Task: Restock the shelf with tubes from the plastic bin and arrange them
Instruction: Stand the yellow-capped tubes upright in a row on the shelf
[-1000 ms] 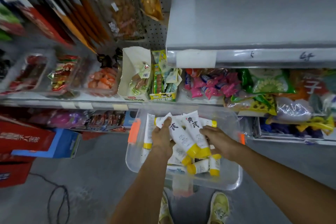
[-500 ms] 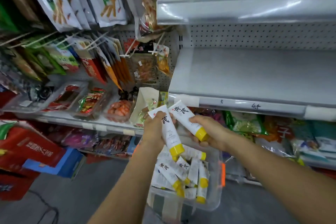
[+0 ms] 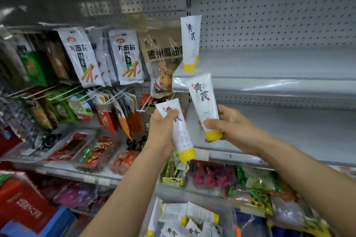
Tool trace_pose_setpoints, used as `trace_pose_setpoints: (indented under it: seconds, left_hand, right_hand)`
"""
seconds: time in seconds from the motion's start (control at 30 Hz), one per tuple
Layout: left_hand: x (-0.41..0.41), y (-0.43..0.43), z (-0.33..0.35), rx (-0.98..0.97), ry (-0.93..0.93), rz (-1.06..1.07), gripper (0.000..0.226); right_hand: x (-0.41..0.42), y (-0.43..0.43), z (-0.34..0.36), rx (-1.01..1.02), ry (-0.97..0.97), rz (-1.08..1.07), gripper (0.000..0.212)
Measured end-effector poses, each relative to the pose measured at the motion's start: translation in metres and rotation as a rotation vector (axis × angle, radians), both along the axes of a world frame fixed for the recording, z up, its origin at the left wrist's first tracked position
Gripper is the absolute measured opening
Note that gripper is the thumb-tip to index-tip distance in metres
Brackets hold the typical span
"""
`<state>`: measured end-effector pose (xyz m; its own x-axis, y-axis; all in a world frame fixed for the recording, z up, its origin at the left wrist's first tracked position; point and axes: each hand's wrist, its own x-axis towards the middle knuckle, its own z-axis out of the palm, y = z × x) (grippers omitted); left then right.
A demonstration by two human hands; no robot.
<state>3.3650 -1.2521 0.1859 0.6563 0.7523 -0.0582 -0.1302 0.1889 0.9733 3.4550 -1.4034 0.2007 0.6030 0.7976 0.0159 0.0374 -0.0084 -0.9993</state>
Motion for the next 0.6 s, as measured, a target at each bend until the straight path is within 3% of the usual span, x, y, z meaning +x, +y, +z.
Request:
trace_pose_setpoints:
  seconds: [0.27, 0.6]
  left_hand:
    - [0.024, 0.024, 0.075, 0.121, -0.12, -0.028, 0.027]
    - [0.062, 0.046, 0.108, 0.094, -0.164, -0.03, 0.021]
  right_hand:
    - [0.038, 0.029, 0.098, 0.193, -0.293, -0.315, 0.034]
    - [0.127, 0.082, 0.106, -0.135, -0.577, -0.591, 0.052]
